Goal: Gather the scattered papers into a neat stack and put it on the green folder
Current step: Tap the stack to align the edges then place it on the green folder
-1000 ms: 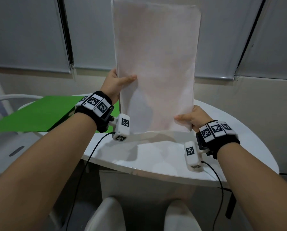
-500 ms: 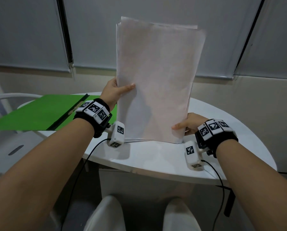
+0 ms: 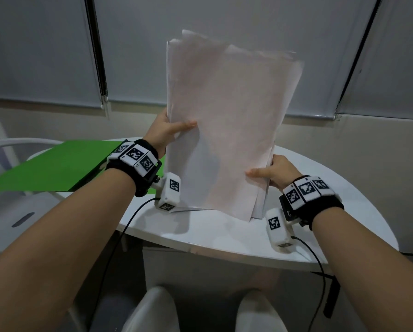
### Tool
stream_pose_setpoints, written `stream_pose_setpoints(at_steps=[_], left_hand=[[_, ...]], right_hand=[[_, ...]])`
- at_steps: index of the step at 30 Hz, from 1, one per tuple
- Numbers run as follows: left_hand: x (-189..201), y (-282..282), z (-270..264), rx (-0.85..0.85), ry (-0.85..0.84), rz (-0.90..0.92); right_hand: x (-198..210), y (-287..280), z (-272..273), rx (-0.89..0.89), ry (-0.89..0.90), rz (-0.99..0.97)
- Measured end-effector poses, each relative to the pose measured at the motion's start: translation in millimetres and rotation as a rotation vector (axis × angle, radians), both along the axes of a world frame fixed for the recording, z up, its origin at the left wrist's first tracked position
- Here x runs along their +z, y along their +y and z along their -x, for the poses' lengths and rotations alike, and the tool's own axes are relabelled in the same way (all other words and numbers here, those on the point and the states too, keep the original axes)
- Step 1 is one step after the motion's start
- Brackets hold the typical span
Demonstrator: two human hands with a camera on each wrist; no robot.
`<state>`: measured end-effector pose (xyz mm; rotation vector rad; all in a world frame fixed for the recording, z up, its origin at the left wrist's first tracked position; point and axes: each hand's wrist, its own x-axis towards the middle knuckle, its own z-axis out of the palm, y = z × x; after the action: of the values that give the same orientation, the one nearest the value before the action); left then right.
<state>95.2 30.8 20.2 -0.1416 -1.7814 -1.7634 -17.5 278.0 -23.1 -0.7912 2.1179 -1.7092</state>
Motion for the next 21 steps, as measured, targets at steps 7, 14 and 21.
stream_pose_setpoints(at_steps=[7, 14, 21], left_hand=[[25, 0, -1, 0.075, 0.063, -0.056], [19, -2, -6, 0.004, 0.120, -0.047], [43, 8, -8, 0.029, 0.206, -0.081]], right_hand=[[71, -10, -6, -0.062, 0.150, 0.394], [91, -19, -7, -0.142, 0.287, 0.404], [83, -19, -7, -0.198, 0.223, 0.467]])
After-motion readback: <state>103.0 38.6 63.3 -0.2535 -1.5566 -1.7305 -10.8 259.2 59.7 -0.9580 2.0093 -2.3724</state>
